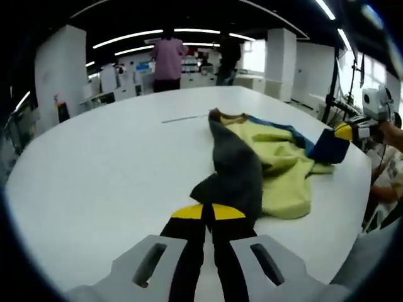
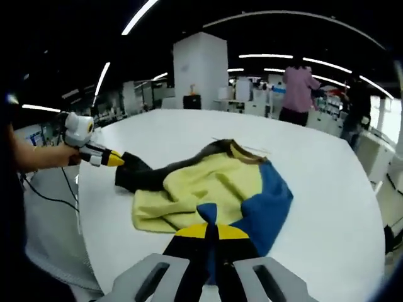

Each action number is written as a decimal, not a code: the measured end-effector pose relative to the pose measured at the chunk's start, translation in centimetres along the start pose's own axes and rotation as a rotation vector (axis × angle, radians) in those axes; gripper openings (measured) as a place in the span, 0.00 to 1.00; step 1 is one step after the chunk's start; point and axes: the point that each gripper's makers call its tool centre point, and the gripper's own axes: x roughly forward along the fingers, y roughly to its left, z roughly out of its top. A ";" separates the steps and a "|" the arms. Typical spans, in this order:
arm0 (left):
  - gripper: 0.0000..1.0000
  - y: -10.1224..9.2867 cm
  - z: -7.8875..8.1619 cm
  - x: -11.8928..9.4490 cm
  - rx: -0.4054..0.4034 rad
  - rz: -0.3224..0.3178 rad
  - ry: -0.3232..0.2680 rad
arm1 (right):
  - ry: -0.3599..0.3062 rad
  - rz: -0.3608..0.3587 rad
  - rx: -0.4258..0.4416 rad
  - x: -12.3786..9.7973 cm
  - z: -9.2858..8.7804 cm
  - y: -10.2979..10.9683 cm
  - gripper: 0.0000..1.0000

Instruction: Fold the garment on the visible template until the final outline fits inside the template.

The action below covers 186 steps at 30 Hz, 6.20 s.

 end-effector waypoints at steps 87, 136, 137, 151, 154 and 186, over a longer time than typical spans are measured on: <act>0.05 19.5 -1.2 4.0 -0.077 0.328 0.121 | -0.007 -0.715 0.518 -9.4 -8.6 -27.2 0.01; 0.61 -0.4 -1.0 3.3 0.139 -0.289 -0.027 | 0.125 0.098 0.172 -1.5 -5.4 -2.1 0.68; 0.60 -0.6 -1.3 3.5 0.141 -0.297 -0.020 | 0.129 0.105 0.168 -1.3 -5.6 -1.7 0.68; 0.45 -3.2 -2.4 5.6 0.140 -0.378 -0.011 | 0.202 0.193 0.117 0.6 -9.2 2.1 0.53; 0.42 -3.5 -2.9 5.9 0.143 -0.386 0.000 | 0.212 0.195 0.097 0.7 -9.6 2.6 0.49; 0.14 -7.3 -1.6 7.2 0.122 -0.448 -0.034 | 0.187 0.125 0.097 1.7 -9.7 3.4 0.07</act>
